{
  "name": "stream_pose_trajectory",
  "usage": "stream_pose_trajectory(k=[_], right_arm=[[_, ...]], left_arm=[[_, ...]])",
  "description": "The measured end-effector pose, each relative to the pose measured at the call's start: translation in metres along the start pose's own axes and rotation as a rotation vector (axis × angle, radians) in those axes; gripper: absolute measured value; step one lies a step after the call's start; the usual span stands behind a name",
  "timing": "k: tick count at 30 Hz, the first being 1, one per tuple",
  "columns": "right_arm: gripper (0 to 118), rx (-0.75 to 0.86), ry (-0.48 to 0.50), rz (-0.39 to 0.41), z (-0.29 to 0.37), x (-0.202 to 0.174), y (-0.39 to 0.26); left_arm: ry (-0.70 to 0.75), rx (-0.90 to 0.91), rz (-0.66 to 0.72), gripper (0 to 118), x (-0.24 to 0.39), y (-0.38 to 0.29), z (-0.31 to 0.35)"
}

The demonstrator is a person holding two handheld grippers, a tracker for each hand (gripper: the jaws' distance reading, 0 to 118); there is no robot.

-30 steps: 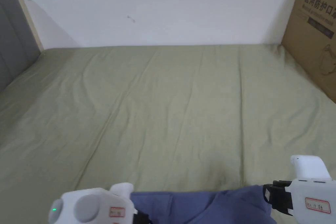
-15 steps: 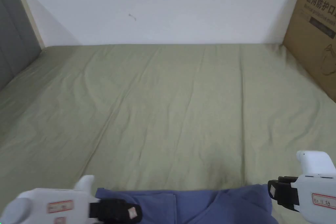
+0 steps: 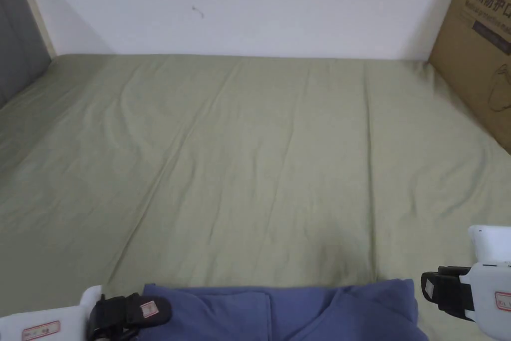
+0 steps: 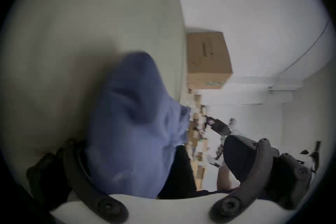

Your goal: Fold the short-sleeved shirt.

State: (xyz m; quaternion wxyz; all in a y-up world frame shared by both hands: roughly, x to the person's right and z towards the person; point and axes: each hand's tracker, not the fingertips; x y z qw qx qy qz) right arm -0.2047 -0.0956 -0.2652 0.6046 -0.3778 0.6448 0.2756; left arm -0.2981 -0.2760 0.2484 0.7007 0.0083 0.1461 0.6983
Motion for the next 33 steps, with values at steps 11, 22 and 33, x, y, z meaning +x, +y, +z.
stream_pose_trajectory(k=[11, 22, 33], right_arm=[[0, -0.033, 0.032, 0.002, -0.011, -0.005, -0.005], [0, 0.010, 0.096, 0.029, -0.004, -0.012, 0.000], [0, 0.034, 0.120, 0.001, 0.014, -0.001, -0.012]], left_arm=[[0.429, 0.072, -0.116, 6, -0.015, 0.012, -0.016], [1.196, 0.258, -0.622, 6, 0.146, -0.062, -0.031], [0.585, -0.034, -0.353, 90, 0.150, -0.065, -0.192]])
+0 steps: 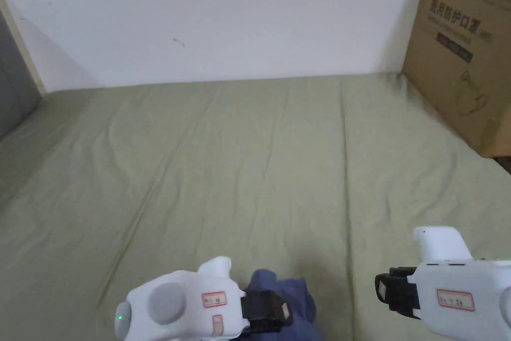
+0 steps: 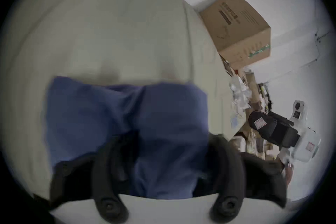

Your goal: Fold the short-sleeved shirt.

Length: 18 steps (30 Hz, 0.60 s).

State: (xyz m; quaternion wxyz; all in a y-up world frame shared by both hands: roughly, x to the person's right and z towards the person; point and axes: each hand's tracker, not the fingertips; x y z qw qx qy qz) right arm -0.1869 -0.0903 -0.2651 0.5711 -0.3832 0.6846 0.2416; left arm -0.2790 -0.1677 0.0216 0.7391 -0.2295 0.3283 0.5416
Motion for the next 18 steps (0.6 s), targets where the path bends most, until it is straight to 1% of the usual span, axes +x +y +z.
stream_pose_trajectory(k=[1, 2, 4, 5, 6, 7, 8, 9, 10, 11, 12, 14, 15, 16, 18], right_arm=[[0, 0.000, -0.002, -0.005, 0.002, 0.002, -0.001], [0, 0.000, -0.004, -0.010, 0.003, 0.004, -0.002], [0, -0.001, -0.009, -0.016, 0.004, 0.008, -0.005], [0, 0.002, -0.012, -0.018, 0.004, 0.011, -0.006], [0, 0.014, -0.027, -0.011, 0.006, 0.011, -0.006], [0, 0.036, -0.063, 0.017, 0.008, 0.011, -0.006], [0, 0.049, -0.091, 0.040, 0.010, 0.012, -0.006], [0, 0.056, -0.094, 0.045, 0.011, 0.013, -0.006], [0, 0.059, -0.085, 0.038, 0.012, 0.015, -0.004], [0, 0.066, -0.074, 0.029, 0.014, 0.018, -0.002], [0, 0.073, -0.056, 0.013, 0.014, 0.019, 0.001], [0, 0.076, -0.050, 0.000, 0.014, 0.022, 0.005], [0, 0.079, -0.053, 0.000, 0.013, 0.022, 0.005], [0, 0.082, -0.059, 0.002, 0.015, 0.022, 0.006], [0, 0.085, -0.063, -0.005, 0.016, 0.025, 0.005]], left_arm=[[-0.043, -0.020, -0.009, 105, 0.008, 0.001, -0.012], [-0.073, -0.044, -0.016, 116, 0.013, 0.002, -0.021], [-0.115, -0.048, -0.003, 116, 0.017, 0.006, -0.033], [-0.109, -0.037, -0.003, 116, 0.020, 0.007, -0.031], [-0.114, -0.027, -0.010, 116, 0.021, 0.008, -0.027], [-0.148, 0.004, -0.031, 115, 0.020, 0.008, -0.021], [-0.150, 0.026, -0.057, 108, 0.021, 0.008, -0.013], [-0.130, 0.035, -0.087, 93, 0.021, 0.009, -0.005], [-0.117, 0.047, -0.123, 66, 0.021, 0.008, 0.005], [-0.084, 0.066, -0.156, 19, 0.025, 0.005, 0.012], [-0.033, 0.082, -0.189, 0, 0.026, 0.004, 0.018], [0.074, 0.067, -0.255, 1, 0.029, 0.000, 0.017], [0.097, 0.066, -0.281, 1, 0.034, -0.006, 0.015], [0.111, 0.032, -0.298, 1, 0.035, -0.009, 0.009], [0.088, -0.054, -0.282, 1, 0.034, -0.014, -0.009]])
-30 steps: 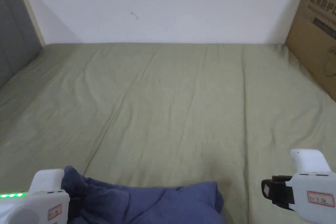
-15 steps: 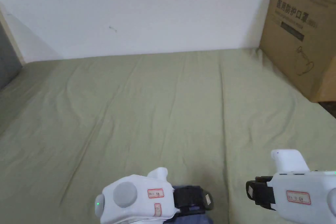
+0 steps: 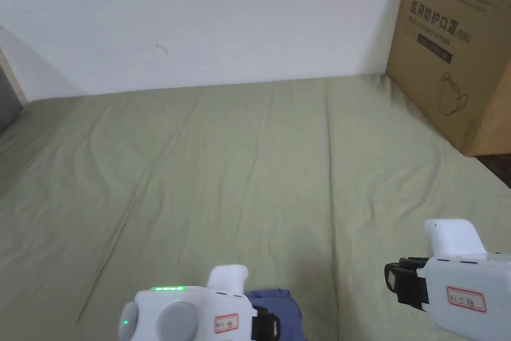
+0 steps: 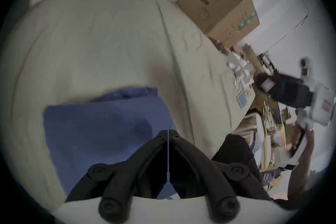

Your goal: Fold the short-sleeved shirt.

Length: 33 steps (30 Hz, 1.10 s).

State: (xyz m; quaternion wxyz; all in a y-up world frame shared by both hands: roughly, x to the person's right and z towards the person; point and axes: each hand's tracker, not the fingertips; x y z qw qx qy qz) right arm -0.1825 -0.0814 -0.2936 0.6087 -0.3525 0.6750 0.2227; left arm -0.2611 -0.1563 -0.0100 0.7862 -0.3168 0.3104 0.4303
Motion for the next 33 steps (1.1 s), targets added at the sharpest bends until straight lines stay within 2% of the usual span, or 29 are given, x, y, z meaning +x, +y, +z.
stream_pose_trajectory(k=[6, 11, 15, 19, 22, 26, 28, 30, 33], right_arm=[[0, -0.011, -0.005, -0.023, 0.002, 0.009, -0.007], [0, -0.012, -0.027, -0.052, 0.005, 0.021, -0.010], [0, -0.006, -0.020, -0.090, 0.010, 0.026, -0.011], [0, -0.003, -0.024, -0.096, 0.008, 0.026, -0.011], [0, -0.028, 0.093, -0.135, -0.006, 0.016, -0.013], [0, -0.146, 0.307, -0.152, -0.047, -0.014, -0.017], [0, -0.219, 0.357, -0.148, -0.076, -0.032, -0.024], [0, -0.309, 0.463, -0.156, -0.107, -0.046, -0.030], [0, -0.405, 0.571, -0.157, -0.146, -0.055, -0.042]], left_arm=[[0.006, -0.145, 0.056, 0, -0.003, -0.011, -0.085], [-0.048, -0.122, 0.100, 0, 0.007, -0.011, -0.104], [-0.149, 0.014, 0.077, 0, 0.012, -0.007, -0.062], [-0.128, 0.183, 0.062, 0, 0.001, -0.005, 0.025], [-0.043, 0.281, 0.080, 0, -0.024, -0.010, 0.084], [0.078, 0.369, 0.149, 0, -0.069, -0.028, 0.133], [0.089, 0.390, 0.203, 0, -0.089, -0.040, 0.146], [0.085, 0.398, 0.285, 0, -0.116, -0.050, 0.149], [0.084, 0.407, 0.387, 0, -0.143, -0.066, 0.151]])
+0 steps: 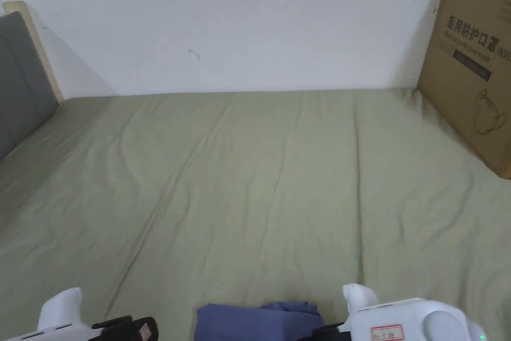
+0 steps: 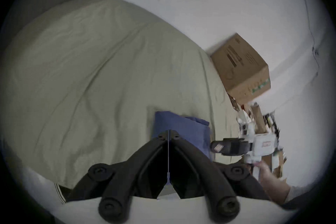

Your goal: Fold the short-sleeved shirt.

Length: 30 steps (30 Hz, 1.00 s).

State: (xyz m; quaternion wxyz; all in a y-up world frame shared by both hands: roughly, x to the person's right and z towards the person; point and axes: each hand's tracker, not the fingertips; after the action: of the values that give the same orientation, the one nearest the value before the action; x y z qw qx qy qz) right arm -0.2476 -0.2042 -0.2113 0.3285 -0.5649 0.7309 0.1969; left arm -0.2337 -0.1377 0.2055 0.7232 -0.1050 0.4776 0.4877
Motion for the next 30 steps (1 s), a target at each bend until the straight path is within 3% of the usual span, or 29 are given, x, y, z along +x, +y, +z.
stream_pose_trajectory(k=[2, 4, 6, 7, 9, 10, 11, 14, 18, 23, 27, 28, 29, 30], right_arm=[[0, 0.000, 0.013, 0.008, -0.015, 0.023, -0.004], [0, -0.015, -0.003, -0.050, -0.018, 0.047, -0.007], [0, 0.017, 0.126, -0.139, -0.012, 0.064, -0.009], [0, 0.023, 0.098, -0.141, -0.010, 0.068, -0.010], [0, 0.012, 0.085, -0.126, -0.003, 0.076, -0.010], [0, 0.009, 0.101, -0.131, -0.002, 0.078, -0.010], [0, 0.009, 0.108, -0.136, -0.003, 0.079, -0.009], [0, 0.003, 0.111, -0.139, -0.005, 0.079, -0.009], [0, -0.002, 0.133, -0.137, -0.004, 0.084, -0.010], [0, -0.002, 0.178, -0.187, -0.005, 0.091, -0.018], [0, 0.003, 0.177, -0.193, -0.006, 0.091, -0.019], [0, 0.003, 0.178, -0.197, -0.007, 0.091, -0.019], [0, 0.004, 0.177, -0.197, -0.005, 0.086, -0.019], [0, 0.005, 0.175, -0.194, -0.005, 0.086, -0.019]], left_arm=[[-0.035, -0.017, 0.085, 0, -0.018, -0.001, -0.002], [-0.088, -0.039, 0.146, 1, -0.034, -0.004, -0.008], [-0.153, -0.055, 0.153, 7, -0.045, -0.003, -0.016], [-0.189, -0.074, 0.157, 19, -0.051, -0.002, -0.022], [-0.273, -0.128, 0.144, 86, -0.053, -0.002, -0.036], [-0.306, -0.161, 0.149, 111, -0.056, 0.000, -0.047], [-0.323, -0.213, 0.141, 118, -0.057, 0.001, -0.061], [-0.386, -0.274, 0.111, 118, -0.061, 0.000, -0.093], [-0.475, -0.401, 0.199, 118, -0.071, -0.009, -0.147], [-0.694, -0.530, 0.240, 118, -0.045, -0.023, -0.191], [-0.680, -0.504, 0.185, 114, -0.049, -0.026, -0.191], [-0.650, -0.481, 0.175, 100, -0.051, -0.026, -0.188], [-0.564, -0.449, 0.130, 49, -0.056, -0.027, -0.184], [-0.425, -0.436, 0.075, 25, -0.059, -0.029, -0.183]])
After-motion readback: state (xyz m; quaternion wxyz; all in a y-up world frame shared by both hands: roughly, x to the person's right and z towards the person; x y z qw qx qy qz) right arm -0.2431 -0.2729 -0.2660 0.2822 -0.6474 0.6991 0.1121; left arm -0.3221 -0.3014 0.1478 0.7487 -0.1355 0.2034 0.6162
